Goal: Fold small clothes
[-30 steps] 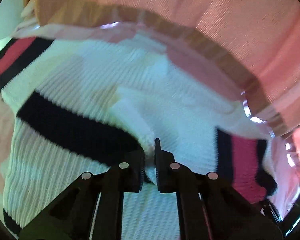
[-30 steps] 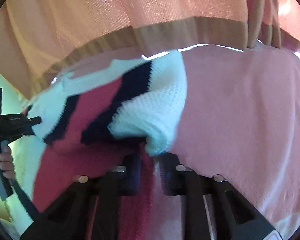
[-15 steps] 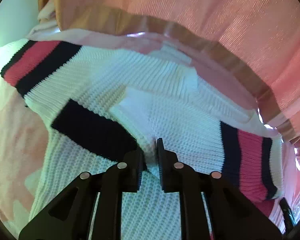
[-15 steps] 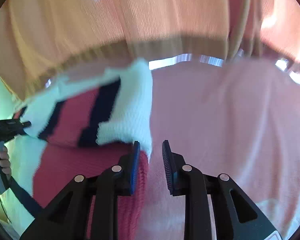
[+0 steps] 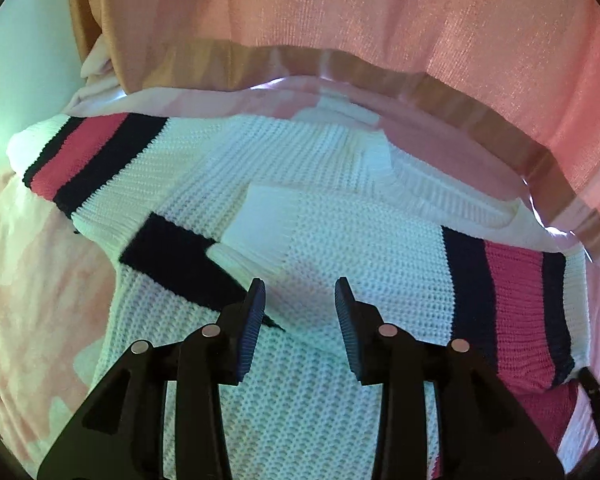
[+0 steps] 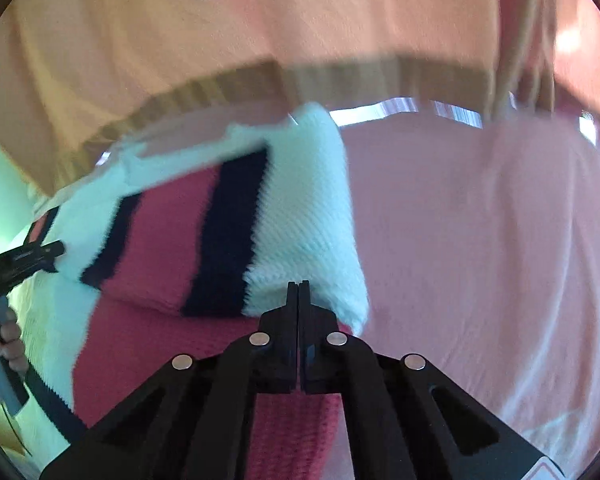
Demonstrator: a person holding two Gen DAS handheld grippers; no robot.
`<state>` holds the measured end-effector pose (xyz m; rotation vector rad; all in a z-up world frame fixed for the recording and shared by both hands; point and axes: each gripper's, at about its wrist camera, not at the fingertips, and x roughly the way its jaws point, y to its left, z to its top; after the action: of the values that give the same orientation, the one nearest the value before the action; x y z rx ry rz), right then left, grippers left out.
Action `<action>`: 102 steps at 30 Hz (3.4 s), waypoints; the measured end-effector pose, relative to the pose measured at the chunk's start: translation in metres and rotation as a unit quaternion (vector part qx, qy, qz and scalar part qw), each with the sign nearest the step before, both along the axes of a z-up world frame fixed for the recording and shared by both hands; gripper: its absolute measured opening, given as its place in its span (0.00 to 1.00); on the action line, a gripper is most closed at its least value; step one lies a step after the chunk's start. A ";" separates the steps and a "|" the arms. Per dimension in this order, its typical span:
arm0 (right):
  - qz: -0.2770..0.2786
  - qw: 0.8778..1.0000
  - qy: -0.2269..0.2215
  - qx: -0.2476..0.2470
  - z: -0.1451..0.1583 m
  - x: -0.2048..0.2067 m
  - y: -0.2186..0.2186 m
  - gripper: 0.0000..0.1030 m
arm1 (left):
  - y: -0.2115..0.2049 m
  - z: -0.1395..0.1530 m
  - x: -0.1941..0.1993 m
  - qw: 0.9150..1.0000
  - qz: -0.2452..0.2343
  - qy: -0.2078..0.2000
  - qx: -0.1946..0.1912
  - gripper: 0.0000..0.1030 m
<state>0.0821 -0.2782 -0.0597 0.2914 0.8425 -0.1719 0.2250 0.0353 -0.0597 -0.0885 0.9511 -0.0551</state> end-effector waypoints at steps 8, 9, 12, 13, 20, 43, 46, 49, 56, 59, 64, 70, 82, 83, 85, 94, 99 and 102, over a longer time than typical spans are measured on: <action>-0.012 0.998 0.014 -0.053 0.000 0.002 0.004 0.00 | 0.002 0.006 -0.005 1.000 0.003 -0.010 0.021 0.34; -0.006 0.998 -0.001 -0.064 0.008 -0.002 0.011 0.00 | 0.006 0.009 -0.006 1.000 0.006 -0.012 0.017 0.37; 0.026 0.994 -0.048 -0.090 0.028 -0.015 0.038 0.06 | 0.032 0.020 -0.007 0.999 0.038 -0.018 -0.024 0.60; 0.038 0.993 -0.057 -0.096 0.031 -0.017 0.045 0.06 | 0.047 0.026 -0.007 0.997 0.058 -0.024 -0.050 0.65; 0.145 0.975 -0.090 -0.140 0.038 -0.036 0.118 0.20 | 0.205 0.039 0.010 0.952 0.252 -0.064 -0.161 0.80; 0.192 0.974 -0.069 -0.101 0.019 -0.034 0.151 0.44 | 0.177 0.104 0.055 0.959 0.173 -0.191 -0.122 0.05; 0.180 0.972 -0.090 -0.120 0.030 -0.041 0.144 0.46 | 0.059 0.139 0.027 0.970 0.023 -0.214 -0.114 0.07; 0.177 0.969 -0.099 -0.139 0.036 -0.049 0.140 0.48 | -0.048 0.117 0.000 0.978 -0.097 -0.149 -0.108 0.15; 0.174 0.967 -0.095 -0.158 0.044 -0.075 0.119 0.56 | -0.095 0.066 -0.054 0.989 -0.109 -0.061 -0.079 0.74; 0.167 0.970 -0.091 -0.154 0.048 -0.077 0.106 0.57 | -0.059 0.072 -0.063 0.993 -0.056 -0.069 -0.074 0.77; 0.153 0.977 -0.091 -0.114 0.059 -0.054 0.092 0.61 | -0.005 0.062 -0.057 0.996 0.010 -0.040 -0.085 0.77; 0.208 0.955 -0.102 -0.183 0.061 0.001 0.135 0.67 | 0.040 0.014 -0.021 0.968 0.067 0.056 -0.233 0.66; 0.234 0.951 -0.012 -0.200 0.007 0.157 0.197 0.63 | 0.078 -0.024 0.025 0.947 0.141 0.091 -0.274 0.19; 0.234 0.952 -0.002 -0.199 -0.001 0.165 0.197 0.35 | 0.084 -0.023 0.026 0.944 0.148 0.090 -0.279 0.17; 0.212 0.964 0.007 -0.158 -0.001 0.173 0.183 0.06 | 0.090 -0.021 0.027 0.947 0.151 0.083 -0.272 0.14; -0.067 0.998 -0.023 0.001 0.028 0.056 0.016 0.10 | 0.107 -0.027 0.026 0.953 0.172 0.074 -0.240 0.12; -0.089 0.993 0.012 0.072 0.003 0.017 -0.013 0.19 | 0.102 -0.024 0.024 0.958 0.167 0.068 -0.223 0.13; -0.065 0.995 -0.007 0.069 0.011 0.024 0.000 0.59 | 0.103 -0.025 0.023 0.958 0.170 0.068 -0.223 0.14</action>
<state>0.1063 -0.2782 -0.0488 0.4772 0.8226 -0.2337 0.2479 0.1383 -0.0849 -0.6785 1.0366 0.0559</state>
